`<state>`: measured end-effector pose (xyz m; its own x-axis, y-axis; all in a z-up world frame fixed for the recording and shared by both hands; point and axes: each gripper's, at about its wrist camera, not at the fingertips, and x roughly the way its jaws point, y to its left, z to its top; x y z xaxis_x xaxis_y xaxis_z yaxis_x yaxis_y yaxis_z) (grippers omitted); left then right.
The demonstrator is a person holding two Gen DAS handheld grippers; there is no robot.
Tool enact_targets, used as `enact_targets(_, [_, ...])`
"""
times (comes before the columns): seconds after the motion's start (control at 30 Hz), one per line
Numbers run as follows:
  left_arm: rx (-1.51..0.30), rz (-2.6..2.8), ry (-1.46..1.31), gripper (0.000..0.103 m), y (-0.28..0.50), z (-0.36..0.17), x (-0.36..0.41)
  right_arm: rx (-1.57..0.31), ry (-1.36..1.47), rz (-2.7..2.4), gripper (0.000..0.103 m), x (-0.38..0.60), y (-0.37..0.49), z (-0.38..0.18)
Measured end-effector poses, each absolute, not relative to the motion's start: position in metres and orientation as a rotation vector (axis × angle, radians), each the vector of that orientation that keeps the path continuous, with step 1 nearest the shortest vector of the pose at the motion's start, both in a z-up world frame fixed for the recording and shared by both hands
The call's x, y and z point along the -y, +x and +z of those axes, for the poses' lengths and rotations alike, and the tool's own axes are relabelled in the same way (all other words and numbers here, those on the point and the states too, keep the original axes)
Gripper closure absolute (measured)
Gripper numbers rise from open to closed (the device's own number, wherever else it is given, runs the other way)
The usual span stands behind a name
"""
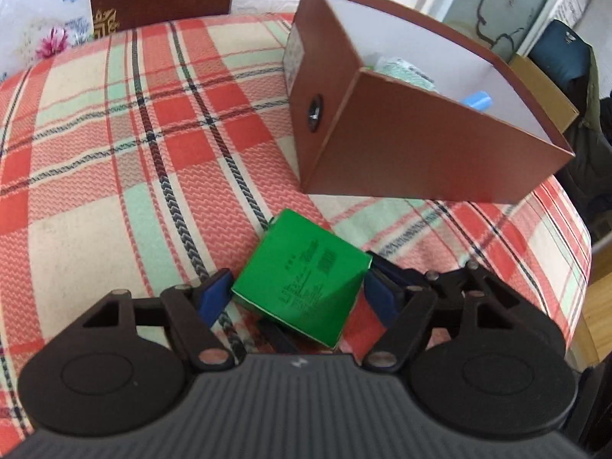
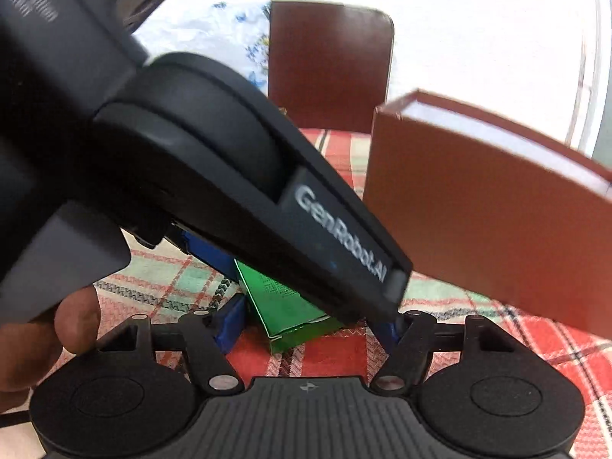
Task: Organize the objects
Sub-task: 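Carry the green box into the brown box and open the right gripper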
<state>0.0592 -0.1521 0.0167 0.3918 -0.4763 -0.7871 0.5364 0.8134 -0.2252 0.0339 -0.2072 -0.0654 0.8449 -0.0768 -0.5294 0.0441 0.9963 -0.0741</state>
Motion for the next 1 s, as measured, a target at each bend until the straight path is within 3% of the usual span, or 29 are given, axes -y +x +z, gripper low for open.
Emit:
enact_targets(0.17, [-0.875, -0.702, 0.053, 0.027, 0.042, 0.053, 0.154, -0.375, -0.102, -0.109, 0.037, 0.201, 0.008, -0.051])
enact_targets(0.4, [-0.705, -0.81, 0.127, 0.027, 0.042, 0.114, 0.213, -0.166, -0.109, -0.25, 0.037, 0.24, 0.007, -0.009])
enact_targets(0.57, [-0.677, -0.859, 0.182, 0.025, 0.053, 0.12, 0.277, -0.156, -0.1, -0.361, 0.037, 0.292, 0.023, 0.002])
enact_targets(0.63, [-0.669, -0.84, 0.207, 0.018, 0.055, 0.115, 0.301, -0.172, -0.113, -0.411, 0.036, 0.312, 0.034, 0.002])
enact_targets(0.7, [-0.642, -0.777, 0.253, 0.018, 0.057, 0.109, 0.319, -0.218, -0.138, -0.485, 0.033, 0.334, 0.056, -0.004])
enact_targets(0.77, [-0.652, -0.714, 0.279, 0.018, 0.06, 0.101, 0.324, -0.293, -0.145, -0.558, 0.025, 0.353, 0.076, -0.012])
enact_targets(1.0, [-0.627, -0.673, 0.274, 0.01, 0.053, 0.098, 0.301, -0.219, -0.023, -0.557, 0.021, 0.36, 0.068, -0.021])
